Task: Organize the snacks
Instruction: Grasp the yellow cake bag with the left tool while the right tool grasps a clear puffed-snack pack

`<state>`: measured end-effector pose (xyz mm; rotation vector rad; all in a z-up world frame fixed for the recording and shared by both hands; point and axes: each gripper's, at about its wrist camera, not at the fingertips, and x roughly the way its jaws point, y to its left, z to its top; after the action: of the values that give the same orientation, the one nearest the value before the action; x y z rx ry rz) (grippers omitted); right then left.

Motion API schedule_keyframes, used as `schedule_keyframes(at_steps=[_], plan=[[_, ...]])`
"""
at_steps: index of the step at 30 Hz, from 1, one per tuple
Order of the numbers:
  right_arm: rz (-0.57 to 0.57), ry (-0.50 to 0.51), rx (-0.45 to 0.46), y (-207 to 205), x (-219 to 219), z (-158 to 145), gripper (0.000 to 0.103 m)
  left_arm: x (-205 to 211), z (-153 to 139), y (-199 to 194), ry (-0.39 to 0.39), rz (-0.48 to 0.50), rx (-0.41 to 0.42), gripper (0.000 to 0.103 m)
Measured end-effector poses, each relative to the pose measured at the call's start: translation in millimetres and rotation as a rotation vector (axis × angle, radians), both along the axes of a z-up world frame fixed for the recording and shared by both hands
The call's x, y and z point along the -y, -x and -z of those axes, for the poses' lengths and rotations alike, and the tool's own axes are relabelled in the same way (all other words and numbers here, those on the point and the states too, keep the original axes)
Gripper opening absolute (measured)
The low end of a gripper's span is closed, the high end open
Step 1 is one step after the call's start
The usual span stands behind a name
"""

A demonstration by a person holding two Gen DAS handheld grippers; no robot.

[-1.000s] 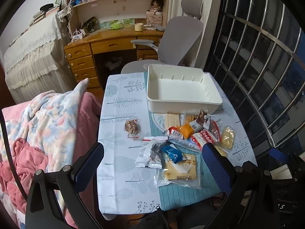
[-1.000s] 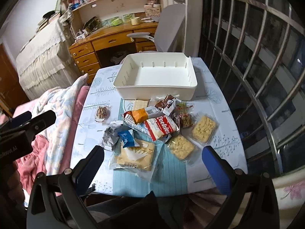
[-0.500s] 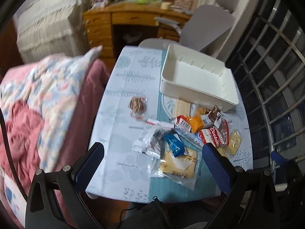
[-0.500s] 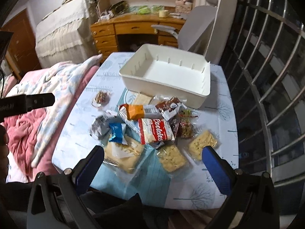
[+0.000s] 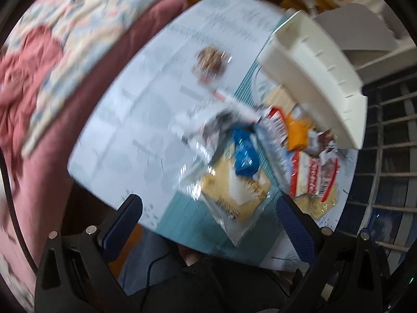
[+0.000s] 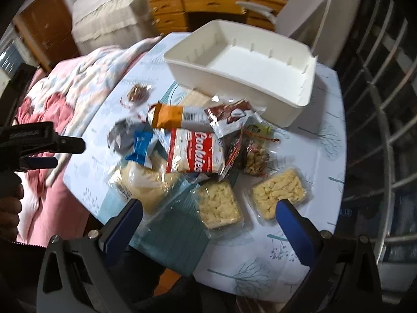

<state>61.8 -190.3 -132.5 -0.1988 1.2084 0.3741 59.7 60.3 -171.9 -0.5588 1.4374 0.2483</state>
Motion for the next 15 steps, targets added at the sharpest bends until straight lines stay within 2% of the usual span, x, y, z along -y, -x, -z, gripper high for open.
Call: schedule_keyframes(at_steps=[5,15], plan=[[-0.111,0.013,-0.022,-5.6,-0.7,27.5,0.099,12.5,43.4,1.5,0.041,-0.083,-0.124,0.102],[-0.264,0.03,-0.041,-3.9,3.8,78.4,0.091,33.6,100.4,-13.1,0.074,-0.208,-0.224,0.102]])
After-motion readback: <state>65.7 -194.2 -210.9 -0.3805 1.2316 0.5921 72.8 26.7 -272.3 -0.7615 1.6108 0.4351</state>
